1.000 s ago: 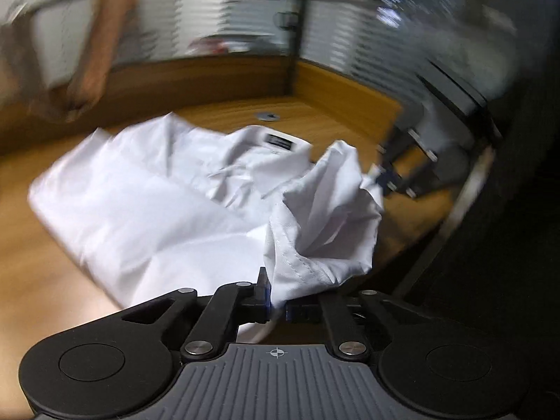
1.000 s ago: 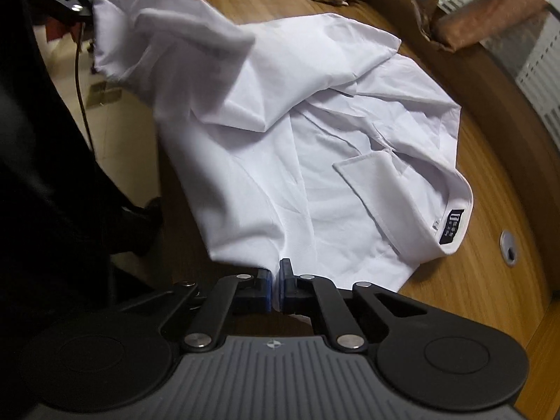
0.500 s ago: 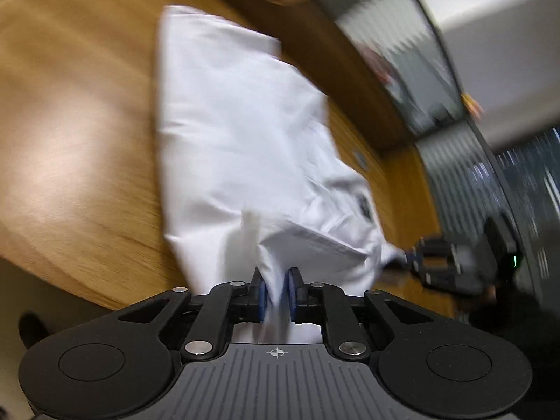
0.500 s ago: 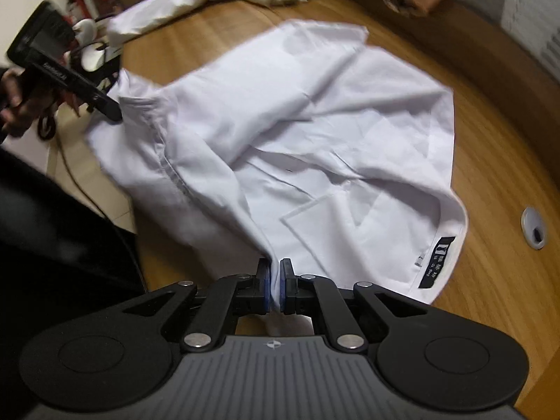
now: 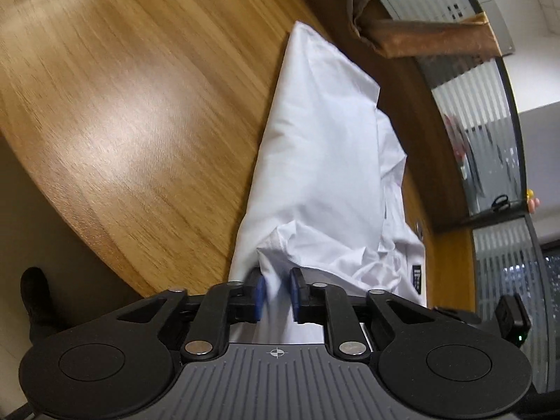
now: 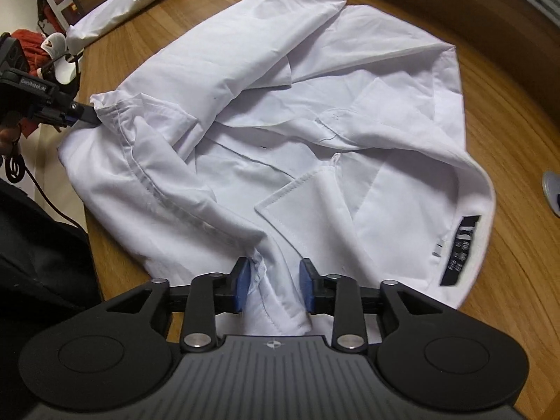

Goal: Fold clothes
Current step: 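Fold the shirt side over the body with the left gripper and open it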

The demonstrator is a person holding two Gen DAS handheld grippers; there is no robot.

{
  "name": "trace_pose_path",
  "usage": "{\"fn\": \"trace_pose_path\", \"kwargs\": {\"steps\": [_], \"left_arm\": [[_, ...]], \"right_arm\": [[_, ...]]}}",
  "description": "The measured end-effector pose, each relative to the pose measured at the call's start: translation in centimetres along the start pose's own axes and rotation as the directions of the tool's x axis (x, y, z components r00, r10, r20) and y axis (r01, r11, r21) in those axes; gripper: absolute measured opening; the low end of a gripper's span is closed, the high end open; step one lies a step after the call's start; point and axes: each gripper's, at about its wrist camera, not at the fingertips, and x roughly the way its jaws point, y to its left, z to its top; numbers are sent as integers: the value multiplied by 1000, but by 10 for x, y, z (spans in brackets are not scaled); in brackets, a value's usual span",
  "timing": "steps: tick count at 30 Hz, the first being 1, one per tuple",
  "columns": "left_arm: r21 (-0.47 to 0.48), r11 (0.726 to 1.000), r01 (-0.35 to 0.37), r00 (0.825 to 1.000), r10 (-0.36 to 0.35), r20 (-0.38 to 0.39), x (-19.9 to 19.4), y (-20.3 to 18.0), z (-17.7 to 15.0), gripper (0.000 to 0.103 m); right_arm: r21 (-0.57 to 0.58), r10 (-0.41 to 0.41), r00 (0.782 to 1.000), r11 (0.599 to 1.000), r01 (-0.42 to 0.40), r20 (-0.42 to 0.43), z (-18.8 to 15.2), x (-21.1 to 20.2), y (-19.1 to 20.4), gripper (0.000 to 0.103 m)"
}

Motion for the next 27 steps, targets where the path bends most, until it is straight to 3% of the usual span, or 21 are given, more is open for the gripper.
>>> {"fn": "trace_pose_path", "kwargs": {"steps": [2,6,9,11,14,17,20,23,27], "left_arm": [[-24,999,21,998,-19,60,-12,-4,1,39],[-9,1000,21,991,-20,136,-36,-18,1,40],[138,990,-14,992,-4,126,-41,-45,-3,40],[251,967,-38,995,14,96,-31,-63,-10,40],[416,907,-64,998,48,48,-12,-89,-22,40],[491,864,-107,994,94,51,11,-101,-28,40],[541,820,-188,982,167,88,30,-103,-31,40],[521,822,-230,972,216,88,46,-94,-24,40],[484,849,-212,977,203,70,53,-78,-19,38]], "right_arm": [[-28,-20,1000,999,20,20,0,-15,5,44],[-143,-62,995,987,72,77,-2,-45,30,52],[-191,-51,990,979,76,132,-1,-64,50,52],[-185,-10,983,982,45,181,3,-71,62,52],[-161,64,966,987,-24,251,8,-76,77,51],[-140,87,956,989,-49,281,14,-60,92,50],[-109,61,963,994,-33,264,19,-29,100,50],[-57,-4,974,998,18,228,18,5,95,50],[-36,-75,979,996,84,192,12,30,89,51]]}}
